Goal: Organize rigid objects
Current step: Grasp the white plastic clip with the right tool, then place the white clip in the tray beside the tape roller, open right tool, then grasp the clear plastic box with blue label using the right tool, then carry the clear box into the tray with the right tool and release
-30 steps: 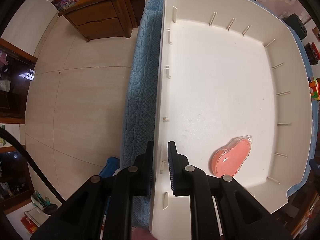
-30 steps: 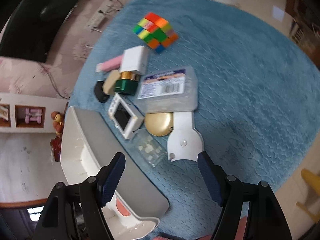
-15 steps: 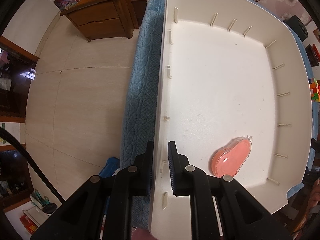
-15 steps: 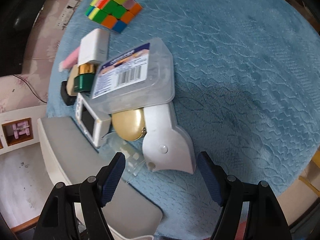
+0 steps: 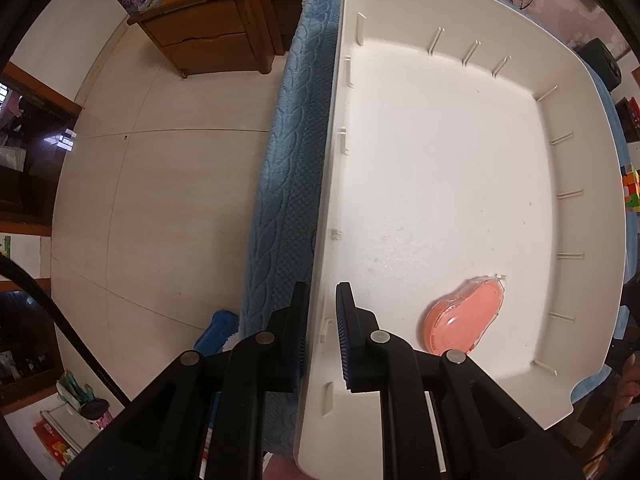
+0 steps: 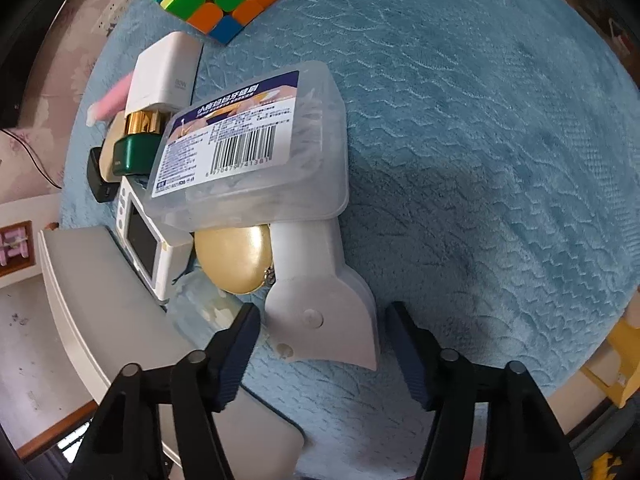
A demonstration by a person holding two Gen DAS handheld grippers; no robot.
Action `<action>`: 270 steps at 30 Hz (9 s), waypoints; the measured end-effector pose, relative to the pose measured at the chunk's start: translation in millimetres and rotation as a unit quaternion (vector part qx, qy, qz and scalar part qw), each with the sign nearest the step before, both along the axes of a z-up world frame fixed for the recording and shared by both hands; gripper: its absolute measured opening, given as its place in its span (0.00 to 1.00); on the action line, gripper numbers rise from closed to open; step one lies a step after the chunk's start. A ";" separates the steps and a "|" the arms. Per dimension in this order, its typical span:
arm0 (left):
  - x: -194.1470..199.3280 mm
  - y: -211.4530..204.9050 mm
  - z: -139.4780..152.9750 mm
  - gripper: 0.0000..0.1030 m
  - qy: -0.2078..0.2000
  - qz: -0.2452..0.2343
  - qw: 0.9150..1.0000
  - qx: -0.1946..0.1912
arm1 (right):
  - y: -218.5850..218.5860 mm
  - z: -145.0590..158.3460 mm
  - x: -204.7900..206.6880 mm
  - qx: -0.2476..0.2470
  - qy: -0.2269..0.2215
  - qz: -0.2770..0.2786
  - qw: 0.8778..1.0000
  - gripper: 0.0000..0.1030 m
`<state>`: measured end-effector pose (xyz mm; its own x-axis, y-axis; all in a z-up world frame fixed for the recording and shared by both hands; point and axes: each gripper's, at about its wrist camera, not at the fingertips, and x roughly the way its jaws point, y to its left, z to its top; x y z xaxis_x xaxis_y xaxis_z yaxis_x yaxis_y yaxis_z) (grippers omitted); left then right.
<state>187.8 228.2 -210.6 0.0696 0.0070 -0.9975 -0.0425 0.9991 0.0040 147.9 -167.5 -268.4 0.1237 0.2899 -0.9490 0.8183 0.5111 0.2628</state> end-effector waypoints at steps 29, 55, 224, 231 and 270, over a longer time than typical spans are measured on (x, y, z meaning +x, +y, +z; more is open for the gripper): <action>5.5 6.8 -7.8 0.14 0.015 -0.012 1.000 -0.022 | 21.7 24.5 -65.1 0.081 -0.065 -0.030 0.994 0.56; 5.9 9.7 -13.4 0.14 0.017 -0.022 0.999 -0.032 | 117.5 134.7 -23.8 -0.043 -0.252 0.230 0.939 0.56; 8.7 8.7 -29.5 0.18 0.061 -0.032 0.998 -0.014 | 122.0 130.4 -59.9 -0.154 -0.314 0.309 0.884 0.63; 6.4 9.9 -28.6 0.18 0.059 -0.035 0.998 -0.016 | 148.7 145.4 -52.4 -0.162 -0.356 0.353 0.850 0.63; 3.5 -1.1 -29.1 0.18 0.060 -0.038 0.997 0.000 | 131.7 144.8 -27.7 -0.205 -0.367 0.333 0.844 0.80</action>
<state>191.3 227.2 -239.7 -0.0510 0.0053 -0.9987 0.0338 0.9994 0.0036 120.2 -35.9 -123.6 0.6618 0.1927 -0.7245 0.0074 0.9647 0.2633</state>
